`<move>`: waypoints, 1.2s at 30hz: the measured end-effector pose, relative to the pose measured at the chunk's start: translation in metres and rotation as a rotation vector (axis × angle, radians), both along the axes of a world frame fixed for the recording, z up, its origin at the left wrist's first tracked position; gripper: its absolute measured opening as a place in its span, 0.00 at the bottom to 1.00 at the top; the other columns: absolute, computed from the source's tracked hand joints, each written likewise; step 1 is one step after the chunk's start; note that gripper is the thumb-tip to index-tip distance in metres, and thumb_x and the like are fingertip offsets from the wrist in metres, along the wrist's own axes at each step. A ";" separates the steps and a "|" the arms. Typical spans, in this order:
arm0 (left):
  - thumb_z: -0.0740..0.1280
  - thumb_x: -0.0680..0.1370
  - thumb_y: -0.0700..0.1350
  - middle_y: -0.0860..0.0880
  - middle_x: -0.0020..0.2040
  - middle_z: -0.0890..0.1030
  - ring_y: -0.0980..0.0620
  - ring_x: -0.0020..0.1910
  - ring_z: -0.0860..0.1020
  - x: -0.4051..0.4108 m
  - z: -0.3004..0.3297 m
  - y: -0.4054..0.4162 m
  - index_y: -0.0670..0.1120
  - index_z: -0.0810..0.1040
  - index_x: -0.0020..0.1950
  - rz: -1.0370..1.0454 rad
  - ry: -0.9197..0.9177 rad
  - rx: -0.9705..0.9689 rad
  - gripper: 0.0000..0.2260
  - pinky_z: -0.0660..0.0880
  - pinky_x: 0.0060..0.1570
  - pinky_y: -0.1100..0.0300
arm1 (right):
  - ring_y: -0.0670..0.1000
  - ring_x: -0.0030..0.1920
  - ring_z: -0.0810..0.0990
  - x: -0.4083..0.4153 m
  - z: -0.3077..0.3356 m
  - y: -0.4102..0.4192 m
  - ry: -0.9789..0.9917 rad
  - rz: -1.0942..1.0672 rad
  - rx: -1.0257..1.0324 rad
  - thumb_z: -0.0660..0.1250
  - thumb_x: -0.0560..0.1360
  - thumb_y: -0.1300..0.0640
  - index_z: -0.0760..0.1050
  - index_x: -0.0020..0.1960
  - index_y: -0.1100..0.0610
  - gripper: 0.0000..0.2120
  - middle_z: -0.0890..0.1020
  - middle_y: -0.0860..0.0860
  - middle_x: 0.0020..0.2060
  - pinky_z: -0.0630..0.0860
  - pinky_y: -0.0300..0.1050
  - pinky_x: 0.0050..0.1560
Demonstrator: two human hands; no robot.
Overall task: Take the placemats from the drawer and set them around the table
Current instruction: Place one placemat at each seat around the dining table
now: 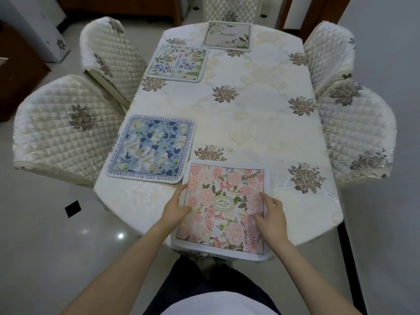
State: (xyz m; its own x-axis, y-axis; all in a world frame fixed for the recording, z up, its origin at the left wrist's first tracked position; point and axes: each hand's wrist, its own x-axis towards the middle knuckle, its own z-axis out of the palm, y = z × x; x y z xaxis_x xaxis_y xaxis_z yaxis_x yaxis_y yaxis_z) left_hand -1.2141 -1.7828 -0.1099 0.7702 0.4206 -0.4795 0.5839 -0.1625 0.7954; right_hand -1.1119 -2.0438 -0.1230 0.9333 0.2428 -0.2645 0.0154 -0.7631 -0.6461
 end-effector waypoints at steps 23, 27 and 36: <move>0.69 0.72 0.32 0.52 0.67 0.72 0.53 0.62 0.73 -0.037 0.040 0.025 0.52 0.71 0.69 0.193 -0.219 -0.082 0.28 0.76 0.56 0.61 | 0.43 0.54 0.75 0.011 0.054 0.035 0.105 0.081 0.391 0.71 0.66 0.71 0.73 0.65 0.54 0.29 0.76 0.47 0.59 0.68 0.20 0.43; 0.69 0.72 0.31 0.51 0.62 0.75 0.55 0.55 0.77 -0.079 0.049 0.060 0.52 0.73 0.67 0.318 -0.268 -0.068 0.27 0.76 0.40 0.70 | 0.46 0.58 0.74 -0.009 0.062 0.088 0.078 0.155 0.389 0.71 0.65 0.70 0.74 0.63 0.52 0.29 0.76 0.46 0.58 0.69 0.31 0.52; 0.67 0.74 0.32 0.53 0.57 0.77 0.61 0.47 0.79 -0.249 0.046 0.167 0.50 0.73 0.66 0.667 -0.237 -0.057 0.23 0.78 0.36 0.67 | 0.38 0.50 0.78 -0.122 0.049 0.256 0.216 0.405 0.376 0.72 0.66 0.70 0.74 0.61 0.51 0.27 0.78 0.45 0.54 0.76 0.30 0.46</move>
State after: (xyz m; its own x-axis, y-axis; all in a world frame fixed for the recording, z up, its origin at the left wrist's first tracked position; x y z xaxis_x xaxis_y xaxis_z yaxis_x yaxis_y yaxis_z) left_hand -1.4636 -1.6156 -0.0638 0.4438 0.8178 -0.3663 0.3545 0.2152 0.9099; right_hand -1.2335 -1.7873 -0.0737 0.6815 0.6820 -0.2652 0.0952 -0.4420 -0.8920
